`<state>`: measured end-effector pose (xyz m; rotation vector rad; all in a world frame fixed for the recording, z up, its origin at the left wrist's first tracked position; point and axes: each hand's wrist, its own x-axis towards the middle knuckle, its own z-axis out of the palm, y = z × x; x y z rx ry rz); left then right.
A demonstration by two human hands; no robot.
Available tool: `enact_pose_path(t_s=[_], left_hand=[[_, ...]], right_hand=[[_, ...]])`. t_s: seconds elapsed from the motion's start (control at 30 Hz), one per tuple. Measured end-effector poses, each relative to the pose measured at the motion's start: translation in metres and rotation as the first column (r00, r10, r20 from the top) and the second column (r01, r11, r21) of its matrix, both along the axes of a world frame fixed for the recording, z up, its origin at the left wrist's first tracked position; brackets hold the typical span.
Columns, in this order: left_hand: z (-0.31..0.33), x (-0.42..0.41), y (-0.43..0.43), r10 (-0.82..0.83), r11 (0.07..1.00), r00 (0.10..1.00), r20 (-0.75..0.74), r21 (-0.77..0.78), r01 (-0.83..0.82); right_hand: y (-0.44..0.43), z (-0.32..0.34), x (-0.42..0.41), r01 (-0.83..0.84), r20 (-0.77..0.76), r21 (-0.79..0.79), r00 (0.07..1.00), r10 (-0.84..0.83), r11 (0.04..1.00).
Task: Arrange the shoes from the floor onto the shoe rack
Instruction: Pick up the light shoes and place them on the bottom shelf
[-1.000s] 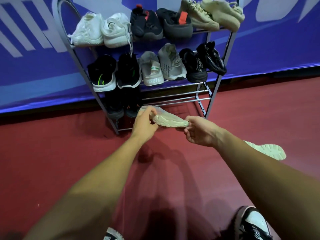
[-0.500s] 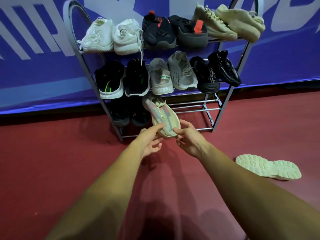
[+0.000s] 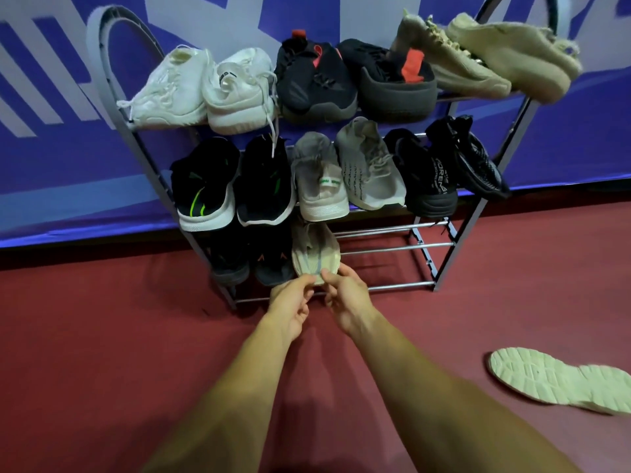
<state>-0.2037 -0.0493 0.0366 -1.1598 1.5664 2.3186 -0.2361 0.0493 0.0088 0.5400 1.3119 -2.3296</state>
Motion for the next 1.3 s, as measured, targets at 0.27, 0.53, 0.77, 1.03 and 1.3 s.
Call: enact_pose_path(t_s=[0.27, 0.53, 0.77, 1.03, 1.3], left_hand=[[-0.013, -0.025, 0.0, 0.058, 0.998, 0.998, -0.003, 0.002, -0.058], [-0.025, -0.02, 0.02, 0.115, 0.989, 0.993, -0.007, 0.097, -0.114], [-0.027, -0.016, 0.035, -0.031, 0.998, 0.999, -0.013, 0.058, 0.032], [-0.05, 0.01, 0.132, -0.453, 0.878, 0.887, 0.085, -0.131, 0.461], [-0.091, 0.01, 0.214, -0.752, 0.56, 0.639, 0.162, -0.355, 0.749]], right_hand=[[-0.001, -0.014, -0.02, -0.019, 0.022, 0.005, 1.0, 0.019, 1.0], [0.017, -0.021, -0.017, -0.173, -0.034, 0.091, 0.984, 0.176, 0.981], [0.064, -0.012, 0.013, -0.131, 0.052, 0.22, 0.991, 0.123, 0.967], [0.162, -0.023, 0.059, -0.063, 0.107, 0.357, 0.994, 0.026, 0.932], [0.252, -0.072, 0.1, 0.151, 0.274, 0.351, 0.927, -0.256, 0.924]])
